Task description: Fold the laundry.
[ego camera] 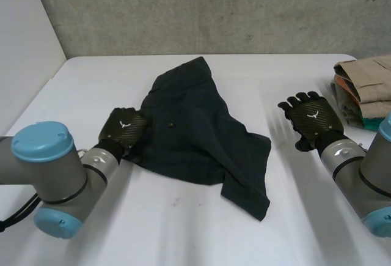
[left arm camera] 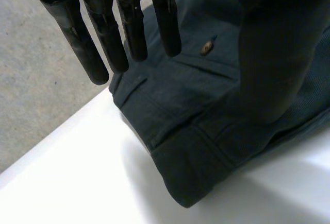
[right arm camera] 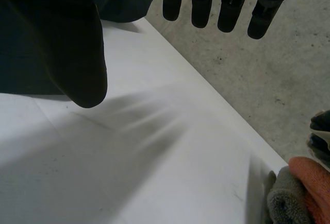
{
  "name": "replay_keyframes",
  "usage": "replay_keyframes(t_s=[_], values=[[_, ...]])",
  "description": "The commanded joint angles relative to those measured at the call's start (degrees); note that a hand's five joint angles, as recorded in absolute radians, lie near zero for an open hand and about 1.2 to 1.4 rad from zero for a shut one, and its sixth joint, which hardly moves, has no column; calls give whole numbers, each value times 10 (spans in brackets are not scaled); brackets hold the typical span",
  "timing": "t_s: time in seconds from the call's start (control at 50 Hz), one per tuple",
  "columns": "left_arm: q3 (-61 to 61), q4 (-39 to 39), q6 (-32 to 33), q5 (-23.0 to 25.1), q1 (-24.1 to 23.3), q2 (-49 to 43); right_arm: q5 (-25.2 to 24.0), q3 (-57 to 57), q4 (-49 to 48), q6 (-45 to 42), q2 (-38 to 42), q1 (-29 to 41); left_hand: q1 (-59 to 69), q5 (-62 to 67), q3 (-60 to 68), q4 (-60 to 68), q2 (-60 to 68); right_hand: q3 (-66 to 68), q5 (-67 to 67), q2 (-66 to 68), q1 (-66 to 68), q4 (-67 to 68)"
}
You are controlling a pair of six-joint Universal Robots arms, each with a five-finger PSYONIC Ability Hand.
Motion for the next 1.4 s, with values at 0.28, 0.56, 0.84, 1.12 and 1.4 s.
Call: replay_keyframes(t_s=[0.28,0.56,0.84,1.12,1.4], values=[[205,117,72,-124,44,-12,2,2,0,-1,-2,2,505,512,504,507,505,-23,-309,-22,-36,-23],[264,178,-189,-2,-70,36,29,6,-2,2,-22,7,505,512,504,507,505,-23,-309,-22,-36,-23],[19,122,-212,254,-171,31,59,-6,-2,3,-24,2,-96,-89,-97,-94,-96,-23,-309,-22,-36,-23],[-90,83,-149,28,-75,243,-30,-30,123,-7,-83,38,-117,-110,-118,-115,-117,-23,-309,-22,-36,-23],[-198,-167,-108,-20,31,287,-58,-41,272,-47,-41,82,115,122,114,117,115,33,-252,34,21,33]])
